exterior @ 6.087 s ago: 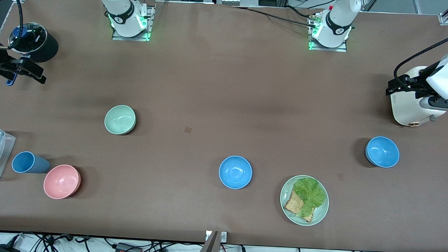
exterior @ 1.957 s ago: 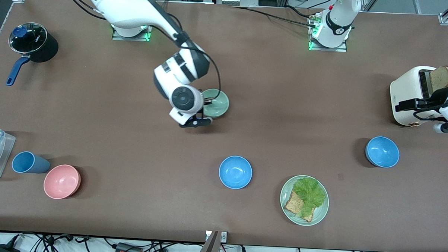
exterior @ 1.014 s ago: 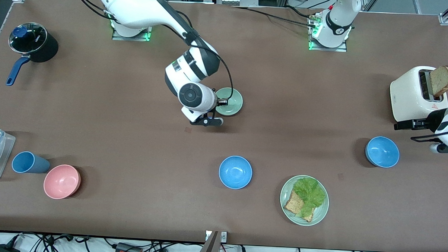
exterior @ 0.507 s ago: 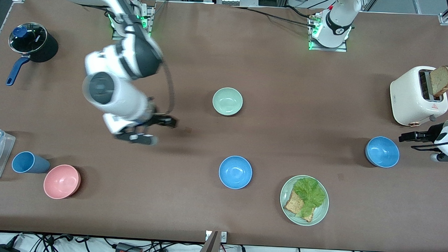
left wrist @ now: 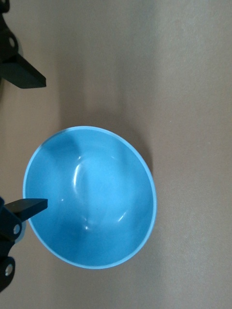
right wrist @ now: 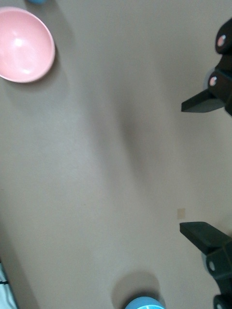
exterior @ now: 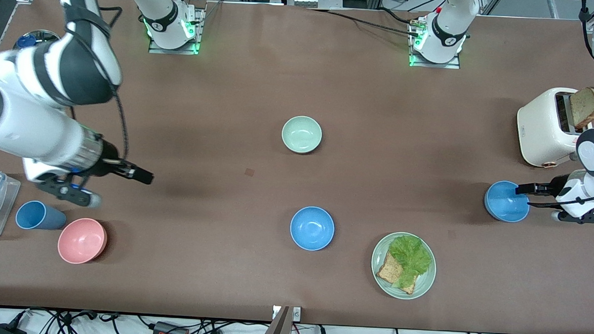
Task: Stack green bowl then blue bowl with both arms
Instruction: 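Release the green bowl while the left gripper reaches the blue bowl, then grasp the blue bowl rim with the left gripper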
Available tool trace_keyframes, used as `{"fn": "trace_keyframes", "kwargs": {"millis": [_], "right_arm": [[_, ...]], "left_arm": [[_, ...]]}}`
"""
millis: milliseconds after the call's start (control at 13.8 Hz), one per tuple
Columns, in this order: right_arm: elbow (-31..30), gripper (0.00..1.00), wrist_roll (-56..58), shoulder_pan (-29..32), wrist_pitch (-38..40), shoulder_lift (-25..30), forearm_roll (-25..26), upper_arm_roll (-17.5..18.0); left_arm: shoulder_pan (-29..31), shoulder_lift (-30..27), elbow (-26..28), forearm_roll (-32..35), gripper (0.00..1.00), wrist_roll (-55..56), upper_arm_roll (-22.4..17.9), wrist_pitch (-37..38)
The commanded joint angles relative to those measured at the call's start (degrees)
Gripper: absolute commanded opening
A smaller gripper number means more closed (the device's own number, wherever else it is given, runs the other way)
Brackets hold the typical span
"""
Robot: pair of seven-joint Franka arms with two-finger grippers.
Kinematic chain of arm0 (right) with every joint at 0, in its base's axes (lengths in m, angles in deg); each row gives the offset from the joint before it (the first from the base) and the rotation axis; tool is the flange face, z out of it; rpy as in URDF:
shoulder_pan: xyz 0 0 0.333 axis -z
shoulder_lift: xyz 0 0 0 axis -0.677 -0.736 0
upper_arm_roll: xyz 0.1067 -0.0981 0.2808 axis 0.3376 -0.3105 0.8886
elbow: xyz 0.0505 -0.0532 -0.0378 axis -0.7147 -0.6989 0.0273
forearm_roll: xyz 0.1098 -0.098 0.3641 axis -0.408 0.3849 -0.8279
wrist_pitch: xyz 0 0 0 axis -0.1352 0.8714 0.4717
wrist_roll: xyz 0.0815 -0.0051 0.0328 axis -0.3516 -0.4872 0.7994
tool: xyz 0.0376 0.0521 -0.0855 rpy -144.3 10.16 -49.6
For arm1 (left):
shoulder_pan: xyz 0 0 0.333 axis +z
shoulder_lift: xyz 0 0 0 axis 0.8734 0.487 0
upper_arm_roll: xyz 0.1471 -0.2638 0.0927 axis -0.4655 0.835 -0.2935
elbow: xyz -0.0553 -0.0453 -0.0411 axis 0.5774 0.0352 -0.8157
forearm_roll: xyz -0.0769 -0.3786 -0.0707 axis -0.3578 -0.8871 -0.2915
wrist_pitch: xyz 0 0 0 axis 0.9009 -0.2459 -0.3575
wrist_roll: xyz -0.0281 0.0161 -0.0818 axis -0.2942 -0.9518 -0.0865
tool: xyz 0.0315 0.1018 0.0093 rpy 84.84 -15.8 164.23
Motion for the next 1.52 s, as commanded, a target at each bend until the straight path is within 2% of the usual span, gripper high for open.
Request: {"fn": "trace_keyframes", "kwargs": {"millis": [0, 217, 362, 507, 580, 725, 797, 1014, 1232, 1449], "right_arm": [[-0.8, 1.0, 8.5, 2.9, 1.5, 4.0, 0.6, -2.0], [-1.9, 1.0, 21.3, 8.3, 2.3, 7.0, 0.8, -2.0], [-1.8, 1.0, 26.9, 9.5, 2.8, 8.4, 0.9, -3.0], [-1.7, 1.0, 28.3, 9.4, 5.5, 9.8, 0.8, -4.5], [-1.6, 1.0, 28.1, 9.4, 7.5, 10.7, 0.8, -4.8], [-2.1, 1.0, 27.9, 9.3, 9.7, 12.1, 2.0, -4.7], [-3.1, 1.0, 27.4, 9.0, 9.7, 12.6, 3.3, -4.7], [-10.3, 1.0, 27.3, 9.0, 6.5, 17.1, 3.5, -4.6], [-19.2, 1.0, 27.4, 9.0, 2.8, 23.0, 3.5, -4.6], [-22.3, 1.0, 27.4, 9.0, 3.2, 25.4, 3.5, -4.5]], "left_arm": [[-0.4, 1.8, -3.1, 0.7, 1.0, -0.2, 0.1, 0.1], [0.2, 4.0, -4.3, 0.6, 1.0, -0.7, 0.1, 0.0], [0.4, 6.0, -4.8, 0.2, 1.0, -0.8, 0.1, -0.2], [0.3, 7.1, -4.7, 0.7, 0.88, -0.9, 0.0, -1.5], [0.3, 7.5, -4.7, 0.8, 0.79, -0.9, 0.1, -1.7], [0.0, 7.8, -5.0, 2.4, 0.48, -0.6, 0.1, -1.4], [-0.3, 7.4, -5.5, 3.4, 0.26, -0.6, 0.2, -0.9], [0.0, 7.1, -9.5, 3.0, 0.01, -0.8, 0.8, 5.4], [0.2, 6.1, -17.3, 2.2, 0.01, -1.3, 3.5, 19.0], [0.6, 4.0, -18.3, 0.8, 0.01, -1.6, 5.2, 21.8]]}}
